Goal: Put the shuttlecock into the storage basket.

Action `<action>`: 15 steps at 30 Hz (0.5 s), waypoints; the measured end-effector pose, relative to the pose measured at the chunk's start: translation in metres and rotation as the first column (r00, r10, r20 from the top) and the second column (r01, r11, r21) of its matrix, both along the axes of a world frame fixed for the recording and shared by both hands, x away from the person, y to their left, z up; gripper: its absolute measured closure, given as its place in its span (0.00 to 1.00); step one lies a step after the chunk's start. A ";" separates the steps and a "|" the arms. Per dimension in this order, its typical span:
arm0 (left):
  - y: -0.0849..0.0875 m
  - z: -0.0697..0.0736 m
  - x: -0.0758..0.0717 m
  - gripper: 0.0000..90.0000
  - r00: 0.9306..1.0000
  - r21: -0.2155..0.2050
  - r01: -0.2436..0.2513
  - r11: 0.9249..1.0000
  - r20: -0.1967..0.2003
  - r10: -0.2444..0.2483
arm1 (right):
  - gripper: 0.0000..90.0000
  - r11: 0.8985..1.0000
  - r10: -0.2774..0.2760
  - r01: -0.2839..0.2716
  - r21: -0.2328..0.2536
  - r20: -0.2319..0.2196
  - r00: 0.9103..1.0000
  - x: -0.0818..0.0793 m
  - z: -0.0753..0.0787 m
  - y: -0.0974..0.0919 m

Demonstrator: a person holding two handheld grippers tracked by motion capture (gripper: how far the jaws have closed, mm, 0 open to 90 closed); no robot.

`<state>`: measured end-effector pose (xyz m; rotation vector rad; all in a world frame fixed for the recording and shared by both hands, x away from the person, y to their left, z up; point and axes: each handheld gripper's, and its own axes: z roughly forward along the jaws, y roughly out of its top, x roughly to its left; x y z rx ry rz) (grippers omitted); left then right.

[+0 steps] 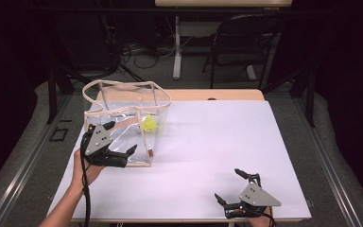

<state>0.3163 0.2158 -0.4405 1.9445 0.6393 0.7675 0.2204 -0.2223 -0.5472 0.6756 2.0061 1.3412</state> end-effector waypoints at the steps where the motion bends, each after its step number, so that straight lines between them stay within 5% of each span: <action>1: 0.001 -0.001 -0.001 0.00 1.000 -0.005 0.000 1.000 0.001 0.000 | 0.00 1.000 0.000 0.000 0.000 0.001 1.000 0.000 0.000 0.000; 15: 0.002 -0.029 -0.014 0.00 0.999 -0.026 0.017 1.000 -0.039 -0.018 | 0.00 1.000 0.001 -0.001 -0.003 0.000 1.000 0.000 0.000 0.000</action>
